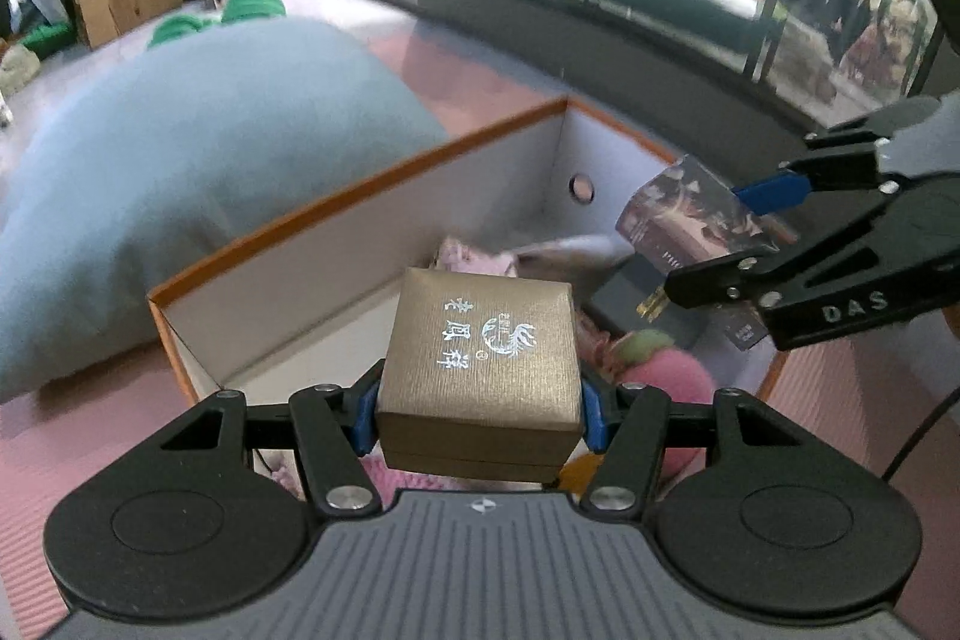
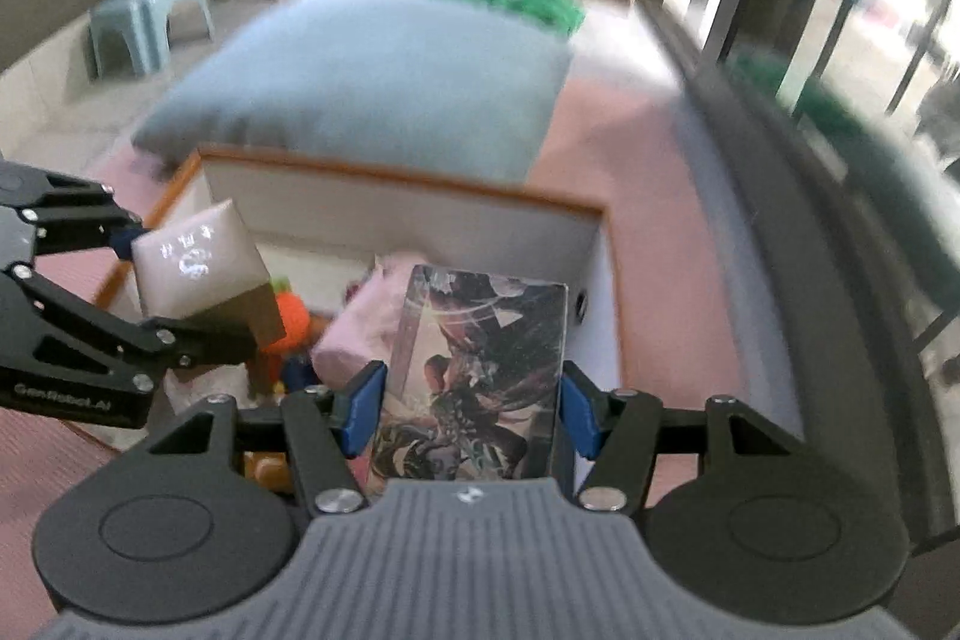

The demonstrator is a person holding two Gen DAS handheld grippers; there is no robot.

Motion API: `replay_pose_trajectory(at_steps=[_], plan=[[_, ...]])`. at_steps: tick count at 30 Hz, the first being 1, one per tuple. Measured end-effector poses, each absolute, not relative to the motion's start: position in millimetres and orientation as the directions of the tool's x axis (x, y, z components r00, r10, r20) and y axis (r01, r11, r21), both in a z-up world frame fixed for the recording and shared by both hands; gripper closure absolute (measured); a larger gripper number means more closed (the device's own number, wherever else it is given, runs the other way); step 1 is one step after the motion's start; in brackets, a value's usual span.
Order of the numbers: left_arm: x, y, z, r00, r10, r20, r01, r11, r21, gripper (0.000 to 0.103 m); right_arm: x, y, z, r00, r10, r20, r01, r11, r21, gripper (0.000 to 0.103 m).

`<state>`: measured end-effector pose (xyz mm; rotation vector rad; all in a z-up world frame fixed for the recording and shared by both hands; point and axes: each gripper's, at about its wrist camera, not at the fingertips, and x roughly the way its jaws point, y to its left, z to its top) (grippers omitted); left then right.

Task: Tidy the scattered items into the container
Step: 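Lift and carry the gift box and photo card over the box with both tools, then open the left tool to drop the gift box while the right tool releases the card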

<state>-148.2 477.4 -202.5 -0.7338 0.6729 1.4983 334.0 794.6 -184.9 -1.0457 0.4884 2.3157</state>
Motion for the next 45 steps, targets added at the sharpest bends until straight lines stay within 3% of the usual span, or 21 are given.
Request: replay_pose_trajectory(at_steps=[9,19,31,34,45], plan=[[-159.3,488.9,-213.3,-0.044,0.609,-0.792,-0.997,-0.074,-0.002,0.033,296.4,828.7,-229.4,-0.414,0.147,-0.898,-0.585,-0.799,0.139,0.040],[-172.7,501.5,-218.7,-0.071,0.597,-0.799,-0.992,-0.126,-0.006,0.035,263.4,849.5,-234.9,-0.342,0.179,-0.922,-0.548,-0.836,0.041,0.041],[-165.3,491.5,-218.4,-0.106,0.608,-0.787,-0.990,-0.138,0.027,0.026,258.7,836.3,-237.5,-0.289,0.291,-0.912,-0.532,-0.841,-0.100,0.037],[-165.9,484.4,-210.1,-0.128,0.645,-0.754,-0.985,-0.168,0.024,0.015,262.3,831.1,-229.1,-0.319,0.317,-0.893,-0.547,-0.831,-0.099,0.034],[-165.2,458.9,-177.6,-0.199,0.714,-0.672,-0.966,-0.260,0.010,0.015,275.2,821.0,-192.6,-0.417,0.370,-0.830,-0.606,-0.794,-0.049,0.033]])
